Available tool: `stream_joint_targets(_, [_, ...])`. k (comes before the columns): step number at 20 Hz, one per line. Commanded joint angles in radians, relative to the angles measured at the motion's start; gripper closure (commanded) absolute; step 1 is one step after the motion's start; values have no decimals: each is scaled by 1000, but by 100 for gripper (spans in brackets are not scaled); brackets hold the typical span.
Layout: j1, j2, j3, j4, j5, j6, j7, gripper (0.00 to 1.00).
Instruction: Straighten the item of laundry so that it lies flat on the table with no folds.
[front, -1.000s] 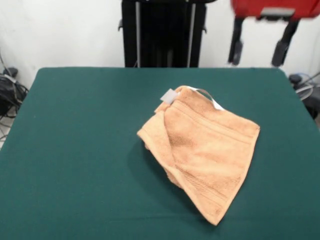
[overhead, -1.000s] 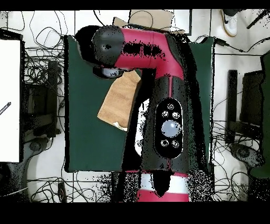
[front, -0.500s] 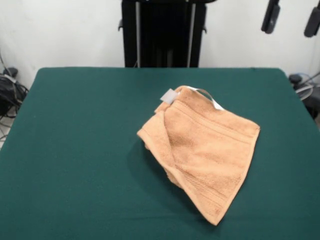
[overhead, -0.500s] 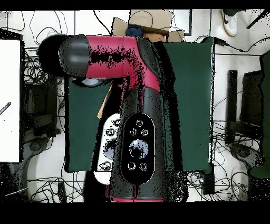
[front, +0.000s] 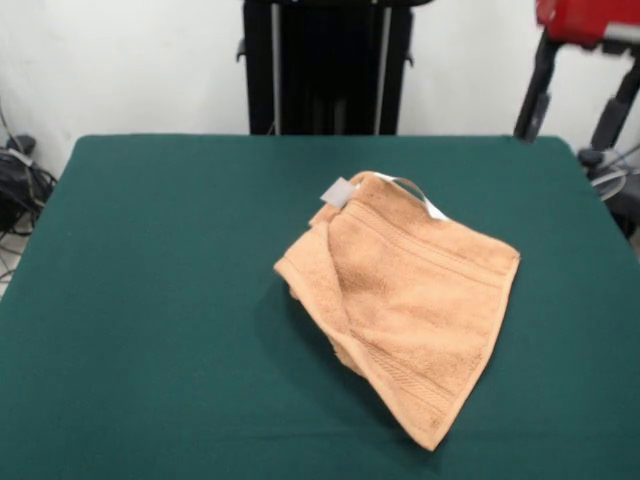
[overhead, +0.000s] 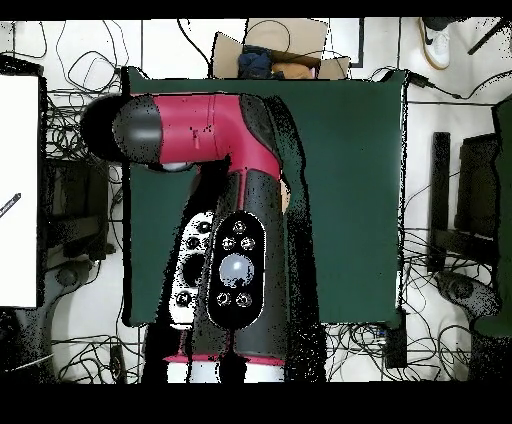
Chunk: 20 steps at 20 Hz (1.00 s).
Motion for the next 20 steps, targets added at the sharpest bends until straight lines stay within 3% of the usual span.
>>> stream_joint_targets(1, [36,100,-68,203,-47,-133,326,0])
stream_joint_targets(12, [104,156,-175,239,-44,-271,334,0])
stream_joint_targets(20, [102,202,-214,246,-27,-369,294,0])
